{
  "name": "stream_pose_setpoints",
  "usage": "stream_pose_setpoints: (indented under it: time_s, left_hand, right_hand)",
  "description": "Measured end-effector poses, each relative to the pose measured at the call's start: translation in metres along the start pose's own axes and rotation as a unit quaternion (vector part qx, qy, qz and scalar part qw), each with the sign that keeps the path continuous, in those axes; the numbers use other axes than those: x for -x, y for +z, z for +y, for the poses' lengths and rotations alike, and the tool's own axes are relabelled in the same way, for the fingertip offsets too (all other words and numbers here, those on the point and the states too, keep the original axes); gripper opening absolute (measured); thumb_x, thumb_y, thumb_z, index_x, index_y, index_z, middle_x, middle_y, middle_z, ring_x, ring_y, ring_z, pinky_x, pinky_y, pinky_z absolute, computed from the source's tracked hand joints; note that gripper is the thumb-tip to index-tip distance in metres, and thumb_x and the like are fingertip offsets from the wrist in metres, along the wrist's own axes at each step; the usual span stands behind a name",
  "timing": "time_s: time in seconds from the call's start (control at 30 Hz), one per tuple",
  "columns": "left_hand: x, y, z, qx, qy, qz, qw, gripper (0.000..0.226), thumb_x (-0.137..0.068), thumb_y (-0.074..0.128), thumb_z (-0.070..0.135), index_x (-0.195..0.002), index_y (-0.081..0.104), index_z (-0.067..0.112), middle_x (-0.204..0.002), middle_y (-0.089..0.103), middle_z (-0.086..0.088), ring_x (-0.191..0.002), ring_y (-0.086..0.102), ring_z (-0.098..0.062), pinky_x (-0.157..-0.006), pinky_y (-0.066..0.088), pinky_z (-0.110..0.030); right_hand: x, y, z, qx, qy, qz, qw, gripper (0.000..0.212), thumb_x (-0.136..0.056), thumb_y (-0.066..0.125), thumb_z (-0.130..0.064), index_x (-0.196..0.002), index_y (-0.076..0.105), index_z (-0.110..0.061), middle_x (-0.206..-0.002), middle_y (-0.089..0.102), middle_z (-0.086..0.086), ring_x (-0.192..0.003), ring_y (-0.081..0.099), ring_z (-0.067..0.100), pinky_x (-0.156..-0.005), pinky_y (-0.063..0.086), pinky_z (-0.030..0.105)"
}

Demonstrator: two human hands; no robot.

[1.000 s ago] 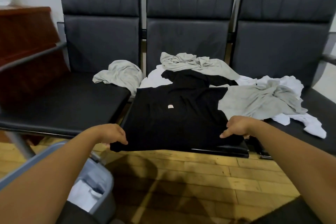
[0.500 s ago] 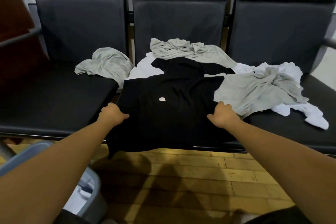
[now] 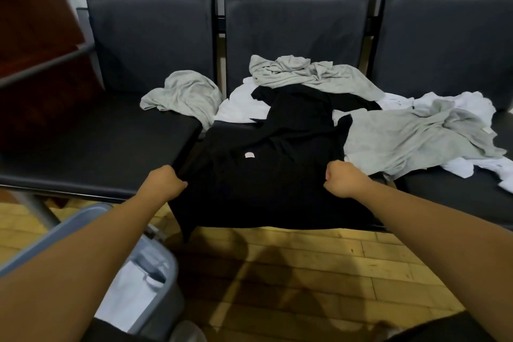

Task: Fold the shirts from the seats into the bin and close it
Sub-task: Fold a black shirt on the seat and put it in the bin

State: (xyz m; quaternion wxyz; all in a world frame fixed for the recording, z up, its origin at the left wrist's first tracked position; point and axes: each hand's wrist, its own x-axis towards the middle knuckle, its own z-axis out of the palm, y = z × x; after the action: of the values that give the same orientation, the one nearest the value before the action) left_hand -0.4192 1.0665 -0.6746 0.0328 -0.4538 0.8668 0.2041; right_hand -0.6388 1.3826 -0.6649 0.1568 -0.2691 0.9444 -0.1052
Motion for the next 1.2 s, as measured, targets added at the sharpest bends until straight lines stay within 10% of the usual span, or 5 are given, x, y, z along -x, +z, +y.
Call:
stream_pose_setpoints:
  time_s: [0.17,0.43,0.6,0.8,1.2]
  left_hand:
    - [0.011,0.012,0.017,0.001,0.189,0.126,0.974,0.044,-0.09,0.071,0.031,-0.116,0.051,0.002,-0.123,0.049,-0.018,-0.115,0.051,-0.038,-0.095,0.046,-0.049]
    - [0.007,0.04,0.058,-0.097,0.176,-0.084,0.976,0.102,-0.089,0.049,0.072,-0.161,0.003,0.016,-0.168,-0.007,-0.009,-0.155,-0.004,-0.025,-0.124,0.005,-0.047]
    - [0.002,0.031,0.052,-0.047,0.165,-0.072,0.982,0.102,-0.083,0.052,0.076,-0.158,0.02,0.015,-0.165,0.018,-0.014,-0.152,0.02,-0.03,-0.122,0.022,-0.047]
    - [-0.031,0.0,0.096,0.022,0.211,0.053,0.976,0.03,-0.1,0.054,0.022,-0.123,0.06,0.004,-0.126,0.06,-0.017,-0.116,0.057,-0.033,-0.095,0.042,-0.034]
    - [-0.139,0.01,0.12,-0.06,0.203,-0.046,0.976,0.088,-0.09,0.068,0.049,-0.159,0.022,0.02,-0.161,0.029,-0.012,-0.147,0.029,-0.033,-0.119,0.027,-0.046]
  right_hand:
    - [0.007,0.011,-0.028,0.059,-0.093,0.176,0.978,0.036,-0.094,0.053,-0.029,-0.12,0.05,-0.005,-0.124,0.048,0.017,-0.116,0.049,0.038,-0.094,0.043,0.044]
    - [0.03,0.052,-0.021,0.091,-0.089,-0.036,0.991,0.067,-0.105,0.016,-0.053,-0.16,0.007,-0.015,-0.167,-0.004,0.009,-0.154,-0.004,0.023,-0.124,-0.001,0.045]
    - [0.023,0.025,-0.013,0.033,-0.084,0.02,0.996,0.063,-0.101,0.037,-0.055,-0.147,0.034,-0.012,-0.148,0.039,0.018,-0.135,0.043,0.036,-0.112,0.036,0.049]
    - [-0.048,-0.02,-0.025,0.034,-0.106,0.137,0.984,0.041,-0.094,0.058,-0.023,-0.13,0.05,-0.005,-0.126,0.048,0.017,-0.113,0.055,0.036,-0.094,0.049,0.044]
    - [-0.139,-0.017,-0.024,0.133,-0.065,0.091,0.985,0.038,-0.089,0.058,-0.019,-0.127,0.054,-0.016,-0.112,0.064,0.008,-0.111,0.056,0.033,-0.1,0.036,0.048]
